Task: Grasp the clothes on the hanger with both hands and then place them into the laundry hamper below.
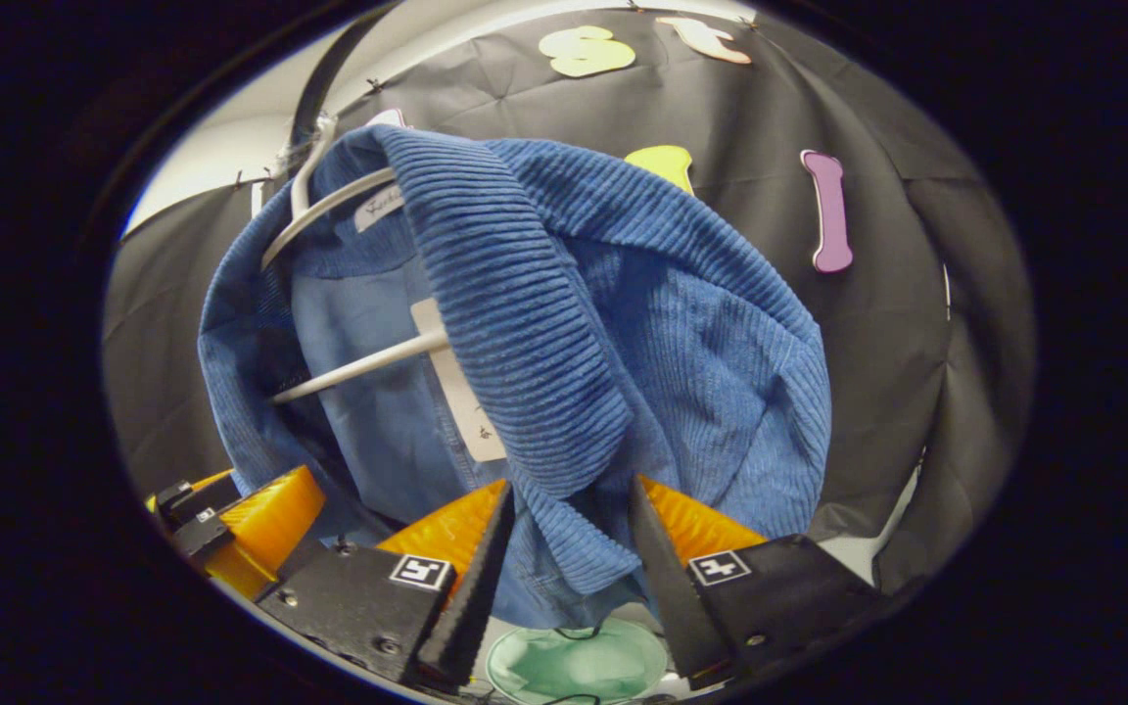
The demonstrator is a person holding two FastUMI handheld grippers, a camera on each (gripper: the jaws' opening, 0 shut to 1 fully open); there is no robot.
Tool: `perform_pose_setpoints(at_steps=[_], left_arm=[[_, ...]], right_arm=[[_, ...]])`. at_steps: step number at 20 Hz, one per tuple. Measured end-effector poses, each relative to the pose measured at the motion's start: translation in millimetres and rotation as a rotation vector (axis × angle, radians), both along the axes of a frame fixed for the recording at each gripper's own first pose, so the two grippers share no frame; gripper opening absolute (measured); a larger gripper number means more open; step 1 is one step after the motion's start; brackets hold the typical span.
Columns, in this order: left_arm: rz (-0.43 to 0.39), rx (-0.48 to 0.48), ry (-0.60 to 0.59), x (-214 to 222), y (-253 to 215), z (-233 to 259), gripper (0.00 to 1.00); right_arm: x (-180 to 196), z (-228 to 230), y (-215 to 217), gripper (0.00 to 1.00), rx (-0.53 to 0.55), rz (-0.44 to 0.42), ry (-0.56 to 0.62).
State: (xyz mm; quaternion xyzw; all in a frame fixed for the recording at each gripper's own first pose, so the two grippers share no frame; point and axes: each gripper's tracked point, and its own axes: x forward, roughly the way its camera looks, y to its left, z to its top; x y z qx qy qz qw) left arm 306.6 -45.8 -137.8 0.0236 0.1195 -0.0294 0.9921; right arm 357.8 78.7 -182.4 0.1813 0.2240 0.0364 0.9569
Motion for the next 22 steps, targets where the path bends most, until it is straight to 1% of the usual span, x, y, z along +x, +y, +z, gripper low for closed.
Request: perform_pose_setpoints(at_steps=[3,5,7,8,10,11,12,14,15,16,17,18,19,20,22], left_arm=[[0.003,-0.021,0.007,8,0,-5,0.98],[0.014,-0.037,0.001,8,4,-2,0.96],[0.044,-0.052,-0.032,6,14,6,0.69],[0.047,-0.065,-0.041,4,18,10,0.55],[0.082,-0.088,-0.071,-2,29,20,0.28],[0.069,-0.11,-0.08,-3,30,25,0.14],[0.068,-0.127,-0.089,-5,32,31,0.14],[0.095,-0.13,-0.111,-13,46,44,0.14],[0.085,-0.144,-0.12,-11,47,49,0.09],[0.07,-0.165,-0.125,-10,47,55,0.02],[0.063,-0.176,-0.123,-11,48,57,0.05],[0.065,-0.182,-0.121,-12,52,60,0.05],[0.069,-0.189,-0.119,-13,56,63,0.02],[0.077,-0.194,-0.116,-13,61,67,0.08],[0.102,-0.197,-0.121,-10,74,77,0.08]], right_arm=[[-5,-3,-12,0.46,0.023,-0.022,0.002],[-11,-3,-27,0.24,0.049,-0.052,-0.006],[-17,3,-41,0.16,0.096,-0.076,-0.033],[-18,6,-51,0.13,0.113,-0.097,-0.043],[-22,19,-63,0.13,0.141,-0.127,-0.079],[-24,24,-73,0.12,0.145,-0.142,-0.104],[-25,30,-83,0.11,0.143,-0.162,-0.126],[-24,43,-104,0.11,0.14,-0.211,-0.169],[-27,52,-111,0.11,0.148,-0.231,-0.19],[-27,60,-117,0.11,0.16,-0.243,-0.206],[-27,67,-124,0.11,0.175,-0.255,-0.219],[-28,74,-130,0.11,0.197,-0.265,-0.234],[-26,78,-136,0.11,0.217,-0.275,-0.243],[-25,82,-141,0.11,0.243,-0.283,-0.253],[-21,92,-146,0.11,0.288,-0.299,-0.272]])
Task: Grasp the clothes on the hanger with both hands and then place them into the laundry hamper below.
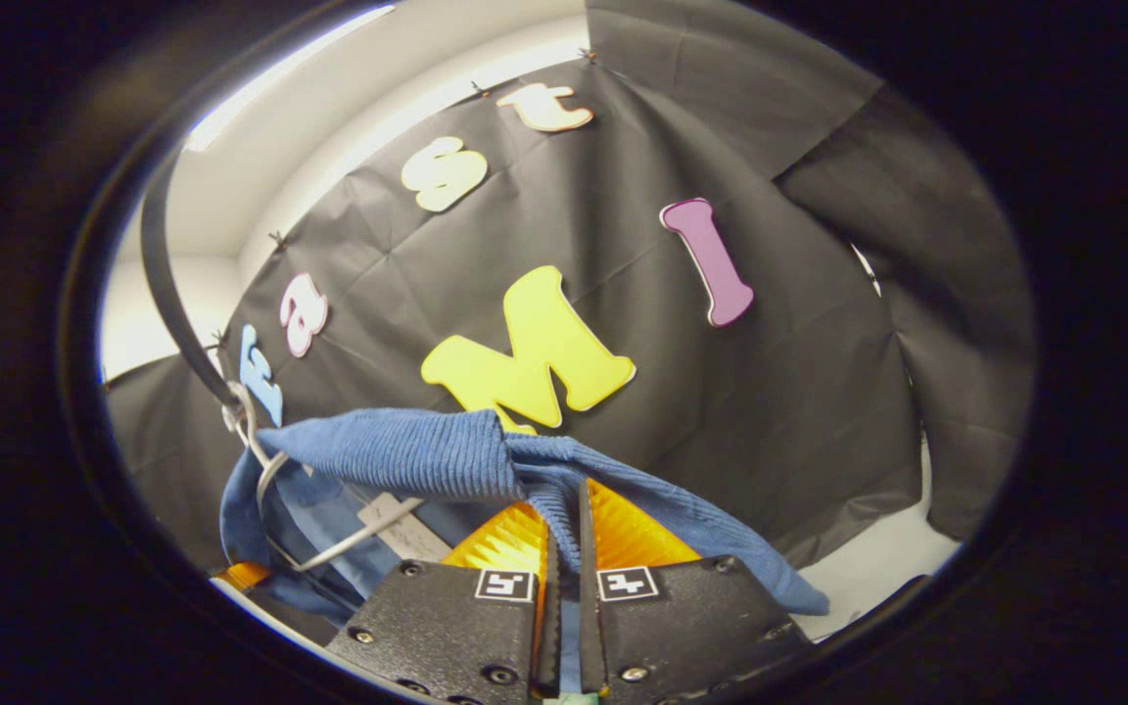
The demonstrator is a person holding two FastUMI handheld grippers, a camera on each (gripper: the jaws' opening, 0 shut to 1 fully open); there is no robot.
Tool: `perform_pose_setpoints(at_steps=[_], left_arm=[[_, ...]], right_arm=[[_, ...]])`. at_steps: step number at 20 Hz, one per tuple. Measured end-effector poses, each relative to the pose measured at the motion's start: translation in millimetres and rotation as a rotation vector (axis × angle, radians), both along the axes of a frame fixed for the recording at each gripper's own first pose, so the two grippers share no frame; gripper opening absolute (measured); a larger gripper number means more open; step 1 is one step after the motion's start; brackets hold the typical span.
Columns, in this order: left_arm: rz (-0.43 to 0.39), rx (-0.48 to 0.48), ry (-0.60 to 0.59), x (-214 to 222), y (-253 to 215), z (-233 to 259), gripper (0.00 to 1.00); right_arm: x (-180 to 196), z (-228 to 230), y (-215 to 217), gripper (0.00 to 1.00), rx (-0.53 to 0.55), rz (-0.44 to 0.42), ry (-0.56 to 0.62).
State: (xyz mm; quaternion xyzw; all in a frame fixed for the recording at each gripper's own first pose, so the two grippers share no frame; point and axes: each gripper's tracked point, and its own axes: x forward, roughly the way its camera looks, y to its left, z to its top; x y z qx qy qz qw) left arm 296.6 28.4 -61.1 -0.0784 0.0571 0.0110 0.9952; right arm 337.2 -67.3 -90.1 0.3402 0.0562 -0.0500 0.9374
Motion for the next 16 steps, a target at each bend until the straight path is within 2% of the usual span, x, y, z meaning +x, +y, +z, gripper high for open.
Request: perform_pose_setpoints(at_steps=[3,5,6,8,9,11,16], left_arm=[[0.023,0.008,-0.017,8,17,15,0.08],[0.031,0.005,-0.018,16,23,17,0.08],[0.038,-0.002,-0.021,19,25,20,0.05],[0.052,-0.004,-0.038,23,33,28,0.08],[0.049,-0.011,-0.043,26,34,32,0.05],[0.044,-0.024,-0.04,30,35,33,0.08],[0.002,-0.002,-0.023,43,41,37,0.08]], right_arm=[[10,14,-7,0.09,0.026,-0.007,-0.03],[17,27,-10,0.09,0.101,-0.009,-0.077],[23,33,-12,0.09,0.15,0.0,-0.096],[33,42,-18,0.09,0.22,0.018,-0.132],[38,47,-20,0.09,0.237,0.033,-0.149],[45,60,-23,0.09,0.229,0.059,-0.188],[68,74,-29,0.09,0.209,0.13,-0.219]])
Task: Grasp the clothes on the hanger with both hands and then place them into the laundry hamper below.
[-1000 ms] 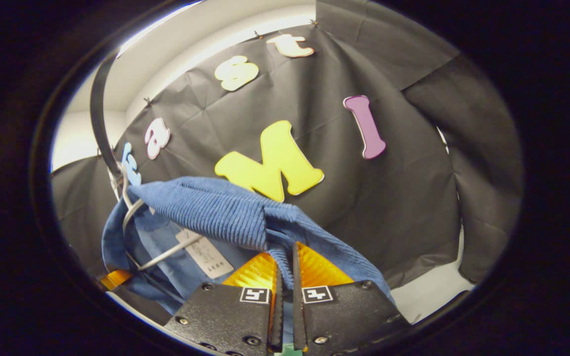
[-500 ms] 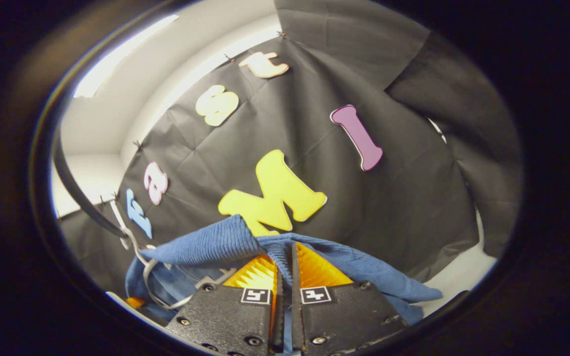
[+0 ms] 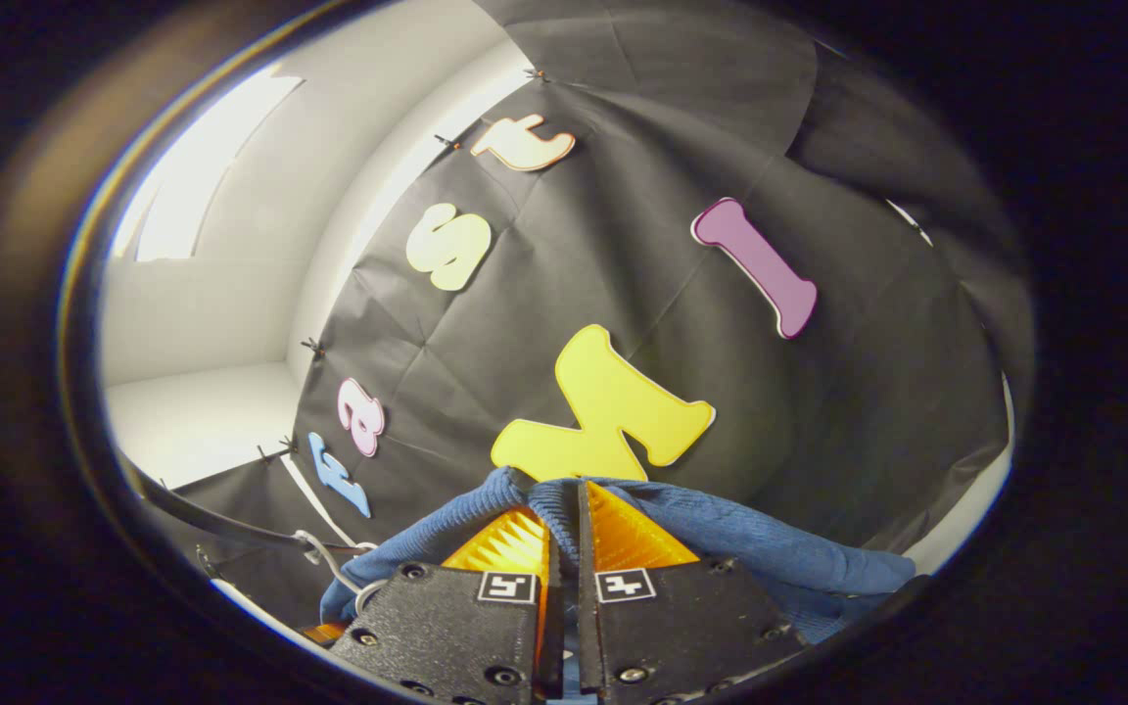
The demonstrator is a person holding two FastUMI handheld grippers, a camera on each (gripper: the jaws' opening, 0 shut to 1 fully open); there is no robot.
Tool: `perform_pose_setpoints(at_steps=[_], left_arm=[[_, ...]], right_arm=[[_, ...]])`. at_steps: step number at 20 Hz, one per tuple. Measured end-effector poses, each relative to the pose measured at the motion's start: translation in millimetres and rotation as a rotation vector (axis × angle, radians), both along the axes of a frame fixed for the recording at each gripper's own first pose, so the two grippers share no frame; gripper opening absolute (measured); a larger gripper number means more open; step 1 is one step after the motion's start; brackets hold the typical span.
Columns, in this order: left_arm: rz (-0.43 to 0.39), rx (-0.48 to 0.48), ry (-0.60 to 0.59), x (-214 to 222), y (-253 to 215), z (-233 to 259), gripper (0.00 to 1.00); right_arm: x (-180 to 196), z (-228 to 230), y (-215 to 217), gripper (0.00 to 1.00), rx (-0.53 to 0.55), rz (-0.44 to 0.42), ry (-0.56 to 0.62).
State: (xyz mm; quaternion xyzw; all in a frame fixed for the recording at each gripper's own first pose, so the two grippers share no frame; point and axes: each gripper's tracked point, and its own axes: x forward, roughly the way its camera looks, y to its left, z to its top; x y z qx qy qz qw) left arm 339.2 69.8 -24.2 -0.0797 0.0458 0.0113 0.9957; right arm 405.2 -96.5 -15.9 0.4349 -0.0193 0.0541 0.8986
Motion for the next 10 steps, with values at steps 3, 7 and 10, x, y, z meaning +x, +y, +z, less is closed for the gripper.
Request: perform_pose_setpoints(at_steps=[3,7,10], left_arm=[[-0.03,-0.039,0.026,16,4,-5,0.05],[-0.048,-0.097,0.071,25,8,-18,0.05],[-0.044,-0.103,0.105,25,13,-33,0.05]], right_arm=[[20,3,-1,0.09,0.003,0.044,-0.005],[46,-22,4,0.09,-0.022,0.091,0.058],[55,-43,13,0.09,-0.012,0.124,0.093]])
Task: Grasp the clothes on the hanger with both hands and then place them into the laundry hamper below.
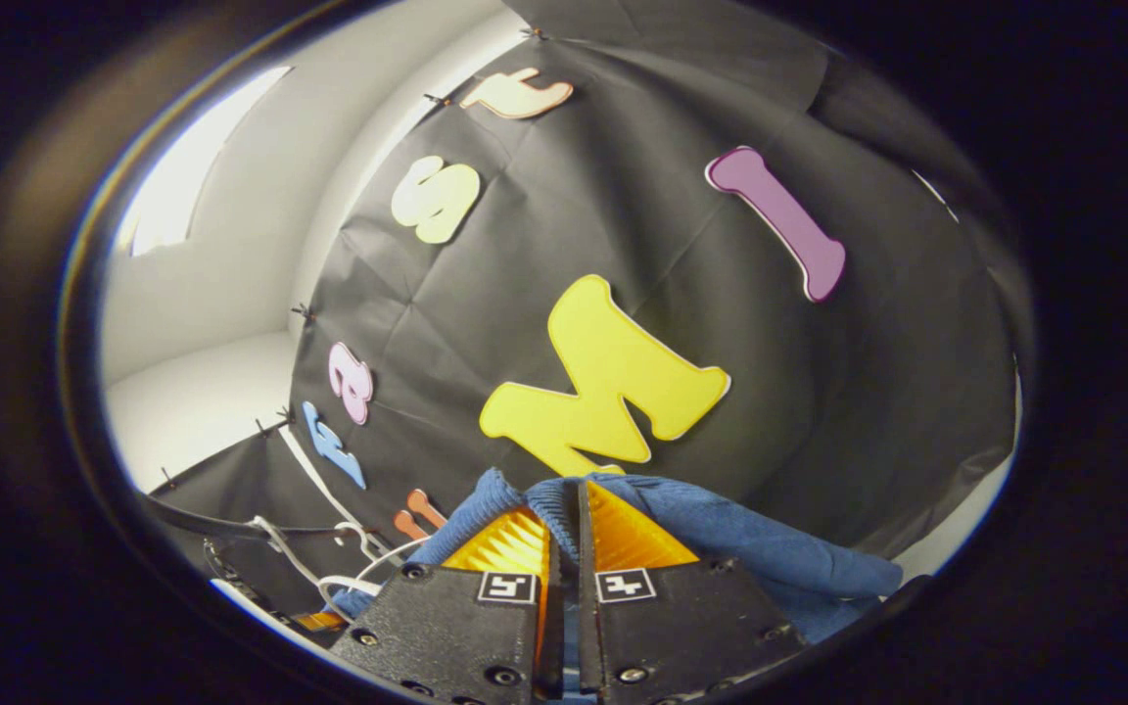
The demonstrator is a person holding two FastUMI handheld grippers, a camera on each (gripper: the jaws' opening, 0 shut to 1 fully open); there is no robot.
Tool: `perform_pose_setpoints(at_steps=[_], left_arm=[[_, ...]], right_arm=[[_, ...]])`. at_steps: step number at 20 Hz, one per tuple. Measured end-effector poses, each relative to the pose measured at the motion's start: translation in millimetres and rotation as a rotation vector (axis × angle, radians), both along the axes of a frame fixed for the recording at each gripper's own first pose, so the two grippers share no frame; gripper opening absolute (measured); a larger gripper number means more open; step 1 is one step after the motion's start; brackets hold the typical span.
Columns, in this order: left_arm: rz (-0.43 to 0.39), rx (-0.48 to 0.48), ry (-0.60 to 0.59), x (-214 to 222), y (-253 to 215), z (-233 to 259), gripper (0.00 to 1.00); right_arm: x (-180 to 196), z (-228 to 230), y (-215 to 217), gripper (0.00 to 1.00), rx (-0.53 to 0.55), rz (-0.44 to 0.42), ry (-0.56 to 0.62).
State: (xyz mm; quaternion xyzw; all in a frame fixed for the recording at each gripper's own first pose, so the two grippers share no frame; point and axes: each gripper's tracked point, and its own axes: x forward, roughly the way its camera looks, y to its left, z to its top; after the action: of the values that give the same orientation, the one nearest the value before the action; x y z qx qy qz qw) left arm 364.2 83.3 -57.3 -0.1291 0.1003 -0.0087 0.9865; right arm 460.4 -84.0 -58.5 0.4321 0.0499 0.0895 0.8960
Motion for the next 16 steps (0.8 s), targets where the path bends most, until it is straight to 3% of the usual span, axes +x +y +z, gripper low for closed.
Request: perform_pose_setpoints(at_steps=[1,2,5,9,16], left_arm=[[-0.003,-0.015,0.007,0,1,-7,0.08],[-0.013,-0.058,0.016,1,-2,-13,0.05],[-0.015,-0.126,0.066,-4,4,-37,0.05],[-0.017,-0.105,0.101,-17,9,-63,0.09],[-0.023,-0.1,0.179,-57,7,-108,0.05]], right_arm=[[2,-10,2,0.09,0.003,0.011,0.017],[5,-22,4,0.09,0.007,0.019,0.038],[4,-51,16,0.09,0.104,0.072,0.1],[-4,-92,21,0.09,0.07,0.07,0.175],[-38,-136,30,0.09,0.025,0.072,0.278]])
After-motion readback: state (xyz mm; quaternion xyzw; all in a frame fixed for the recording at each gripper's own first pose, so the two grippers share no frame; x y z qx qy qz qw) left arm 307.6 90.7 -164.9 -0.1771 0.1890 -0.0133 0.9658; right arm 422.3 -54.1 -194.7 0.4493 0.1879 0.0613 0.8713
